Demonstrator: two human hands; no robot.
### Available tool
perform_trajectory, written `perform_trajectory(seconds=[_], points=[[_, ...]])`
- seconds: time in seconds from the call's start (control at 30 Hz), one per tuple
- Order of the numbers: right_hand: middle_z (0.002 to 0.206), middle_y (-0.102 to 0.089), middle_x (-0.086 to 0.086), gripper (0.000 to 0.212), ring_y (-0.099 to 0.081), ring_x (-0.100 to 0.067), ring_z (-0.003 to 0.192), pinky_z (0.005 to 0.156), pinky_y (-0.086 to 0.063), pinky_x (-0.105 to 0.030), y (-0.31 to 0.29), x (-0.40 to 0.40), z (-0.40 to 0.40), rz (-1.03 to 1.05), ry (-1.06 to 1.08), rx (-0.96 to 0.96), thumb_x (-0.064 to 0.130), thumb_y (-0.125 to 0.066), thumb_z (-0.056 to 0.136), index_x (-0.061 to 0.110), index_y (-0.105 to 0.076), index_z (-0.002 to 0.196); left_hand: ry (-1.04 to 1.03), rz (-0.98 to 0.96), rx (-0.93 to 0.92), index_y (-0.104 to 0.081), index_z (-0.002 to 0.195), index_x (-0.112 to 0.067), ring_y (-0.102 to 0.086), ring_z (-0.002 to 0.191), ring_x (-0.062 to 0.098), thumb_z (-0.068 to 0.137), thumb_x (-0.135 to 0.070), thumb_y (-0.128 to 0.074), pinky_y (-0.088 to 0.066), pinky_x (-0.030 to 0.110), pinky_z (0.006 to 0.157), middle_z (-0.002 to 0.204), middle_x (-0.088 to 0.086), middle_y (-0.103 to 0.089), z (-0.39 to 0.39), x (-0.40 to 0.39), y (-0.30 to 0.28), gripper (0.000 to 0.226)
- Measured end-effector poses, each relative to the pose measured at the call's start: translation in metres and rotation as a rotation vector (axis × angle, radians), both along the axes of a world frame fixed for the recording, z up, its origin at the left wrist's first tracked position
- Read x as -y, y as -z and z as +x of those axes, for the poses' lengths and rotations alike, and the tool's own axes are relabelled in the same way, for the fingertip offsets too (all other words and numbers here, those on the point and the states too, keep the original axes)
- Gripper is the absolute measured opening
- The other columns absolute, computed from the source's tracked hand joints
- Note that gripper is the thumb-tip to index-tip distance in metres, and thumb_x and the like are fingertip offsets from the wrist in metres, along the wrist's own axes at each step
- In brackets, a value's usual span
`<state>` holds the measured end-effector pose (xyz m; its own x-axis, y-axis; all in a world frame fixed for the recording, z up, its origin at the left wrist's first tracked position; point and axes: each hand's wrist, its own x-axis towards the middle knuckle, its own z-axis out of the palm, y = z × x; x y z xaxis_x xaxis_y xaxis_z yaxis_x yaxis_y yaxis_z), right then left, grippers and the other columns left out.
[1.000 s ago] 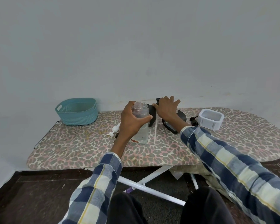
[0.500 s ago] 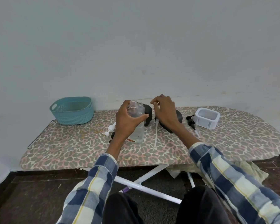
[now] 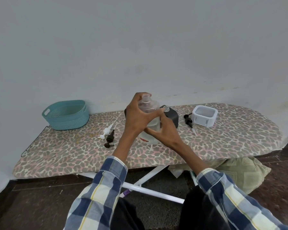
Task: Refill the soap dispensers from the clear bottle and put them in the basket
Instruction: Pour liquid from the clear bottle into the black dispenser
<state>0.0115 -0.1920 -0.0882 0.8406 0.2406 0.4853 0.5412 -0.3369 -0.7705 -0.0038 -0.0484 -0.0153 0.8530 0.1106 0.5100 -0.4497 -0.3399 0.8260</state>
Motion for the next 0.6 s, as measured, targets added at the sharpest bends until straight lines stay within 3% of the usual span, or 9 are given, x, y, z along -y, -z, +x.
perform_trajectory(seconds=[0.1,0.2,0.27,0.33,0.43,0.53,0.6], points=[[0.124,-0.072,0.010,0.077,-0.070,-0.004,0.111,0.092,-0.061,-0.038,0.001,0.018,-0.006,0.057,0.078,0.028,0.068,-0.079,0.084,0.025,-0.054,0.142,0.056,-0.003,0.010,-0.065,0.126,-0.021,-0.073,0.104,0.003,0.074,-0.030,-0.101,-0.063,0.026,0.087,0.113,-0.012,-0.073,0.000,0.023,-0.001,0.064],[0.107,-0.073,0.010,0.079,-0.070,-0.005,0.093,0.079,-0.061,-0.038,0.007,0.038,-0.011,0.048,0.194,0.057,0.072,-0.077,0.081,0.023,-0.056,0.139,0.131,0.025,-0.022,-0.063,0.127,-0.023,-0.070,0.107,0.000,0.078,-0.045,-0.095,-0.057,0.018,0.088,0.113,-0.013,-0.072,0.001,0.042,0.003,0.062],[0.105,-0.073,0.010,0.079,-0.069,-0.004,0.088,0.075,-0.060,-0.036,0.014,0.049,-0.015,0.038,0.255,0.089,0.072,-0.078,0.081,0.019,-0.057,0.137,0.136,0.019,-0.039,-0.064,0.127,-0.025,-0.067,0.111,-0.001,0.088,-0.063,-0.077,-0.052,0.016,0.092,0.117,-0.014,-0.071,0.004,0.050,0.006,0.057],[0.115,-0.074,0.008,0.076,-0.071,-0.006,0.097,0.080,-0.061,-0.035,0.023,0.061,-0.016,0.058,0.313,0.122,0.067,-0.082,0.082,0.020,-0.058,0.135,0.123,-0.042,-0.050,-0.064,0.128,-0.026,-0.066,0.116,0.001,0.099,-0.070,-0.051,-0.051,0.020,0.097,0.122,-0.013,-0.071,0.010,0.055,0.014,0.055],[0.125,-0.072,0.003,0.076,-0.069,-0.009,0.107,0.088,-0.060,-0.032,0.033,0.077,-0.014,0.120,0.438,0.140,0.059,-0.085,0.083,0.019,-0.056,0.140,0.030,-0.177,-0.094,-0.064,0.129,-0.022,-0.066,0.115,0.001,0.110,-0.057,-0.041,-0.052,0.026,0.096,0.126,-0.005,-0.070,0.024,0.058,0.035,0.047],[0.128,-0.071,-0.001,0.082,-0.069,-0.016,0.110,0.091,-0.060,-0.037,0.034,0.084,-0.008,0.143,0.539,0.125,0.062,-0.082,0.083,0.015,-0.053,0.143,-0.107,-0.150,-0.143,-0.062,0.130,-0.021,-0.063,0.116,0.005,0.109,-0.041,-0.057,-0.053,0.033,0.098,0.128,-0.006,-0.065,0.038,0.054,0.062,0.030],[0.133,-0.069,-0.001,0.081,-0.068,-0.017,0.116,0.097,-0.059,-0.040,0.036,0.085,-0.002,0.182,0.563,0.104,0.060,-0.083,0.084,0.017,-0.051,0.145,-0.136,-0.091,-0.192,-0.058,0.136,-0.020,-0.061,0.119,0.008,0.105,-0.027,-0.065,-0.053,0.038,0.105,0.130,-0.004,-0.062,0.045,0.053,0.081,0.032]])
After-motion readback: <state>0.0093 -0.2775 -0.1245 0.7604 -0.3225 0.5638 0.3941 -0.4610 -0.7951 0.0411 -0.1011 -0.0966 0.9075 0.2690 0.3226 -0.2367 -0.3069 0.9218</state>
